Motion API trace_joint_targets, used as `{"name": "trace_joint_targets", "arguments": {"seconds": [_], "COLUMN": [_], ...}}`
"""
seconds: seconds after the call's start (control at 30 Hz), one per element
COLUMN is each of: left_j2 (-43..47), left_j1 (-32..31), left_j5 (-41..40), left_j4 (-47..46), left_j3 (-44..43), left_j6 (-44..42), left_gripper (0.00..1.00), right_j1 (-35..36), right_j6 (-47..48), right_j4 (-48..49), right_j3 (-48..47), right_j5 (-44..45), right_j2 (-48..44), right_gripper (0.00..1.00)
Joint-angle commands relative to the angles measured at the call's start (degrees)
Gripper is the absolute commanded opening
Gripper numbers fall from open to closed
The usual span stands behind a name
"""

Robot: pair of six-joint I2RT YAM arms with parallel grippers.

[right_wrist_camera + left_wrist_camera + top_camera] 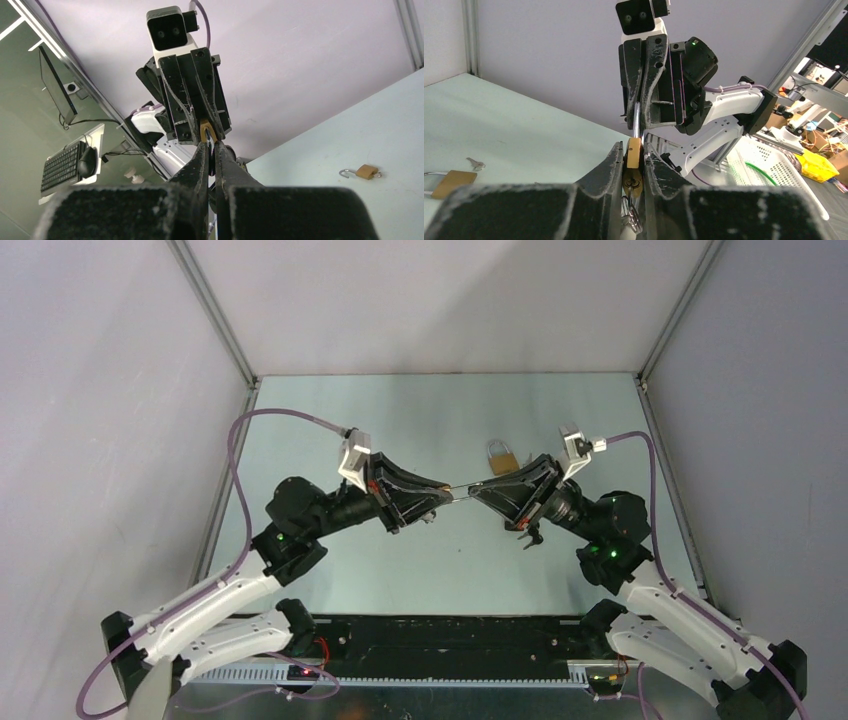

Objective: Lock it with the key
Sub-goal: Lock the lock.

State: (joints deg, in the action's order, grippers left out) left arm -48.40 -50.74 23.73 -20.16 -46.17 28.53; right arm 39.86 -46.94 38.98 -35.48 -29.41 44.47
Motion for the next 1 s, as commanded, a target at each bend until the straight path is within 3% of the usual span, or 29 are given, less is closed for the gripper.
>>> {"name": "trace_joint_targets", "arguments": {"seconds": [0.0, 0.43, 0.83, 0.93, 0.97], "left_j2": [-2.58, -1.93, -0.36, 0.33, 0.66], "left_j1": [-0.74, -1.24, -0.13, 1.63, 2.06], "left_j5": [8.95, 14.27, 13.09, 12.74, 13.10], "left_j4": [-2.64, -3.29, -2.19, 0.38, 0.87], "left_j3": [-1.75, -1.64, -0.54, 0.41, 0.53], "left_j6": [2.18, 1.91, 0.60, -0.65, -0.88], "left_gripper": [0.00, 0.00, 0.00, 0.00, 0.00], "right_j1": [2.29, 8.27, 7.00, 3.34, 2.48], "right_j6": [3.26, 19.12, 20.40, 17.95, 17.72], "right_j4": [1.49, -5.67, -11.33, -14.92, -15.88], "right_j3": [-2.00, -2.39, -2.35, -2.77, -3.02], "right_j5": [4.40, 12.92, 4.22, -1.29, -2.38], "right_j2": [1.74, 3.96, 1.36, -0.35, -0.70], "right_gripper": [0.00, 0.00, 0.00, 0.15, 0.26]}}
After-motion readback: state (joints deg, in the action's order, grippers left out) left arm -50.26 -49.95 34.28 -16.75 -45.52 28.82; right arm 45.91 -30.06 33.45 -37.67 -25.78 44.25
